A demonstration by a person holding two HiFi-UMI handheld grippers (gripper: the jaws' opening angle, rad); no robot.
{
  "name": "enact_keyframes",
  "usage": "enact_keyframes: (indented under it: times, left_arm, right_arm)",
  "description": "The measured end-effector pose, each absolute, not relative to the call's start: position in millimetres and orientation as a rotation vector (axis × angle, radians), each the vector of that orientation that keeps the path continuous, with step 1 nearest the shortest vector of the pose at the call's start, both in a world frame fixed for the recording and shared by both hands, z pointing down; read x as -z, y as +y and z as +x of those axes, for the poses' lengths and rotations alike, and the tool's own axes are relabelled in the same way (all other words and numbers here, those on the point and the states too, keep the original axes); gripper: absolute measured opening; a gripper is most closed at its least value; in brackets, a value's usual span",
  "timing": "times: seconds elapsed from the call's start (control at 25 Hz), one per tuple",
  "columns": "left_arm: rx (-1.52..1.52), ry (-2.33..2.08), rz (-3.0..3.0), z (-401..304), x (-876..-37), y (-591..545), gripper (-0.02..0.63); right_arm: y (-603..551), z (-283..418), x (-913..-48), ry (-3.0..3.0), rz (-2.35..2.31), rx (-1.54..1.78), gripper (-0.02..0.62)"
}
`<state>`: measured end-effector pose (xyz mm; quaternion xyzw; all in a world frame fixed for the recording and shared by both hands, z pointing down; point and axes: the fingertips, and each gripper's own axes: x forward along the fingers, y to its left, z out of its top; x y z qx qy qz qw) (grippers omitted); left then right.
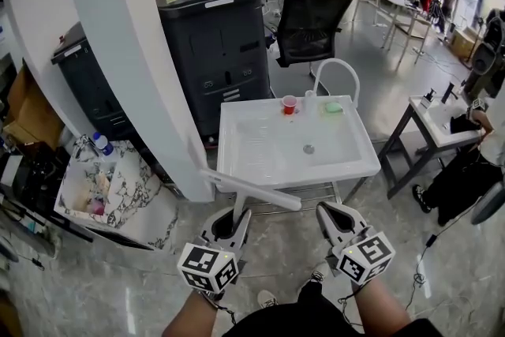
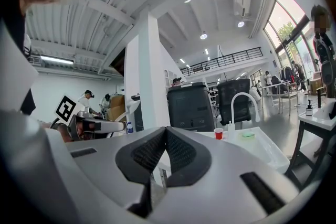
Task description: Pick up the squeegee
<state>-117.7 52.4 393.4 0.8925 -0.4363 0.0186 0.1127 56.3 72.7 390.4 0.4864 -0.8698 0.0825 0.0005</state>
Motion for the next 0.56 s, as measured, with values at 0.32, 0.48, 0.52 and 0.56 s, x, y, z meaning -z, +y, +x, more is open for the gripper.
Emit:
enact_keyframes:
  times: [0.32, 0.48, 0.52, 0.56]
  left_arm:
    - [-0.061, -1.283, 2.624, -115.6, -391.7, 58.5, 0.078]
    - [-0.06, -1.283, 2.625, -115.4, -390.5, 58.7, 0.078]
    - [-0.06, -1.282, 2.625, -115.2, -390.4, 58.6, 0.078]
    - [-0.061, -1.281, 2.626, -115.1, -390.3, 58.6, 0.078]
  right_arm:
    - [78.8, 58.1, -390.8, -2.735, 1.524, -0.255, 0.017]
    - [79.2, 58.7, -389.0, -2.737, 1.525, -0.248, 0.017]
    - [79.1, 58.9, -388.5, -2.736, 1.527, -0.247, 0.017]
    - [79.0, 59.1, -388.2, -2.736, 1.528, -0.246, 0.017]
